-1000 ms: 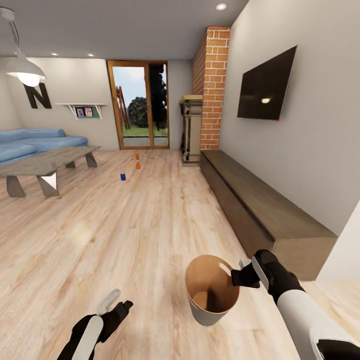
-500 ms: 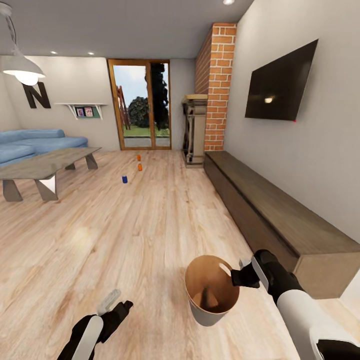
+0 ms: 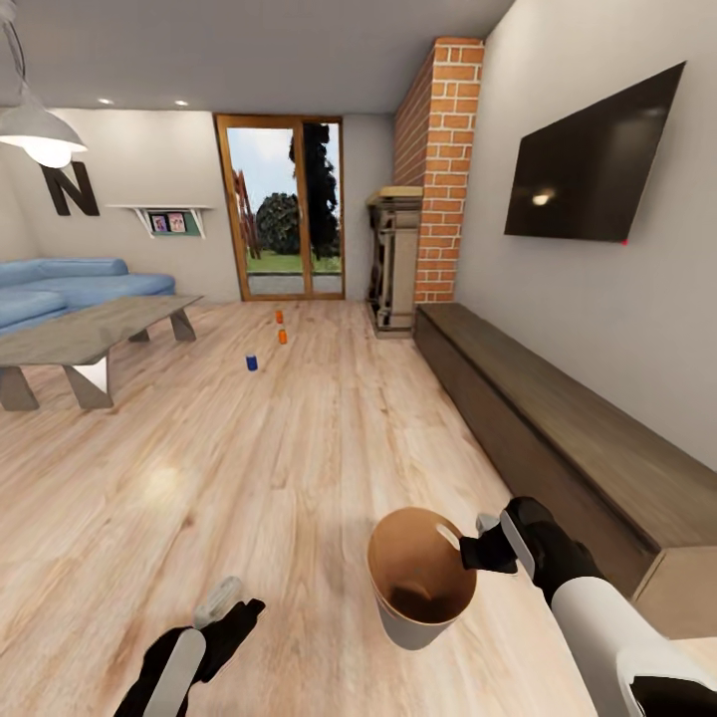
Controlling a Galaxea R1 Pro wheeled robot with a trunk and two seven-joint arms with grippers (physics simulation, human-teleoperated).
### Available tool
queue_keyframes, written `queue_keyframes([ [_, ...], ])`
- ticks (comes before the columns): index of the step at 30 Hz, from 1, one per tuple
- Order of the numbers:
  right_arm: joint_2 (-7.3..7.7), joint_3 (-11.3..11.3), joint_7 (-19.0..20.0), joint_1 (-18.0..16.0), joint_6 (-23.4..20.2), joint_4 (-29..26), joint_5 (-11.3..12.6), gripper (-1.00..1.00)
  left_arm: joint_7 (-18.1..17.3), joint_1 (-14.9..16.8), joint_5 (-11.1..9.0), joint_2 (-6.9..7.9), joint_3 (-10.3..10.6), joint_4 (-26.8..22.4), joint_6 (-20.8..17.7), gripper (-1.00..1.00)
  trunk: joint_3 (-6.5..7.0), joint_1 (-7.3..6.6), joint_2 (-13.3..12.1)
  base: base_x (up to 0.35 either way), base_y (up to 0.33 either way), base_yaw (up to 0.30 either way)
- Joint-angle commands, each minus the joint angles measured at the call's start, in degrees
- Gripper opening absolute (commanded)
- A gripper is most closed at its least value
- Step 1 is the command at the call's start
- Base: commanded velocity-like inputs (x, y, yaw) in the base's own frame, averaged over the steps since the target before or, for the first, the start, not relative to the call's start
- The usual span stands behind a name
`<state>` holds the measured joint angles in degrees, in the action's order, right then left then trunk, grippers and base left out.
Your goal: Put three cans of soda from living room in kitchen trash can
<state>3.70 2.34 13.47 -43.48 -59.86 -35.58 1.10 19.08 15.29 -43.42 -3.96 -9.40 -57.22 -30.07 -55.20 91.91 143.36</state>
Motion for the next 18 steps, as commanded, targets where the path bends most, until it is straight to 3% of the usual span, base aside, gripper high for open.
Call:
queue_keyframes([
  [1, -0.01, 0.1, 0.42, -0.03, -0.14, -0.04, 1.67, -1.0, 0.0, 0.0, 0.0, 0.0, 0.0, 0.01, 0.01, 1.0, 0.01, 0.0, 0.0, 0.3, 0.17, 0.0],
  [18, 0.06, 0.39, 0.42, 0.06, -0.14, -2.61, 1.79, -1.0, -0.05, 0.0, 0.08, 0.0, 0.08, 0.01, 0.0, 1.0, 0.01, 0.0, 0.0, 0.314, 0.147, 0.0],
])
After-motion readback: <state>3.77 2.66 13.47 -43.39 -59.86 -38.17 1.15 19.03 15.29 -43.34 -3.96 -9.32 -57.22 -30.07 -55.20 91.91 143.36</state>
